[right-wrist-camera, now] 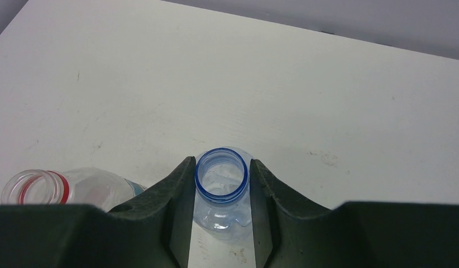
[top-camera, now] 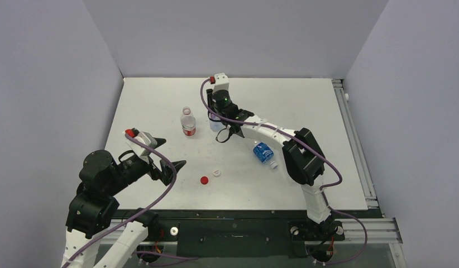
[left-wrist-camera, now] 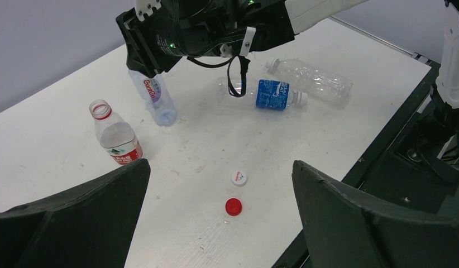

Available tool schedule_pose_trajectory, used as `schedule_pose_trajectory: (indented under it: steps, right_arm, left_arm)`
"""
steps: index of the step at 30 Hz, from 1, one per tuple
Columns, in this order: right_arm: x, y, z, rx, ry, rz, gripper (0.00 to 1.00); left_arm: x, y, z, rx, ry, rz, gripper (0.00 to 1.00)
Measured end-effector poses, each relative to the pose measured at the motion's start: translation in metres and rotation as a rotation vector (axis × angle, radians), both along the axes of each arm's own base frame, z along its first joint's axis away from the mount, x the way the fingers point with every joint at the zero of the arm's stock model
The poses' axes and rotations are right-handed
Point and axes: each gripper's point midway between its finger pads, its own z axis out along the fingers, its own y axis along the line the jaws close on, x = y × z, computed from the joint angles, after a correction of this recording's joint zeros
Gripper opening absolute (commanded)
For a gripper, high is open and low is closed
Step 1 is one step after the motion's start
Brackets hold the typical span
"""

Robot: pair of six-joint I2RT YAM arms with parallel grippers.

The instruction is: Unscrew the bottle caps

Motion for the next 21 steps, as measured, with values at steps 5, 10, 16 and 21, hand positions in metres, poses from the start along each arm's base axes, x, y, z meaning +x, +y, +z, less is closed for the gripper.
schedule_pose_trajectory:
  steps: [5,10,16,21]
  right_arm:
    - [-0.0004,0.0001,-0.0025,0.010,0.002,-0.003,0.50]
    - [-0.0011,-0.0007,-0.0050,0.005,0.006,-0.004,0.56]
    - [-0.0015,-0.0012,-0.0056,0.001,0.008,-0.003,0.60]
    - [-0.0036,-0.0037,-0.0014,-0.011,0.009,0.000,0.73]
  left_arm:
    - [-0.0001,0.0000,0.0004,0.000,-0.002,0.000,0.97]
    - [-0.0009,0.0002,0.0010,-0.002,-0.005,0.000,0.97]
    - [-0.0022,0.0007,0.0021,-0.004,-0.011,-0.001,0.97]
    - [-0.0023,0.0006,0.0021,-0.004,-0.011,-0.001,0.97]
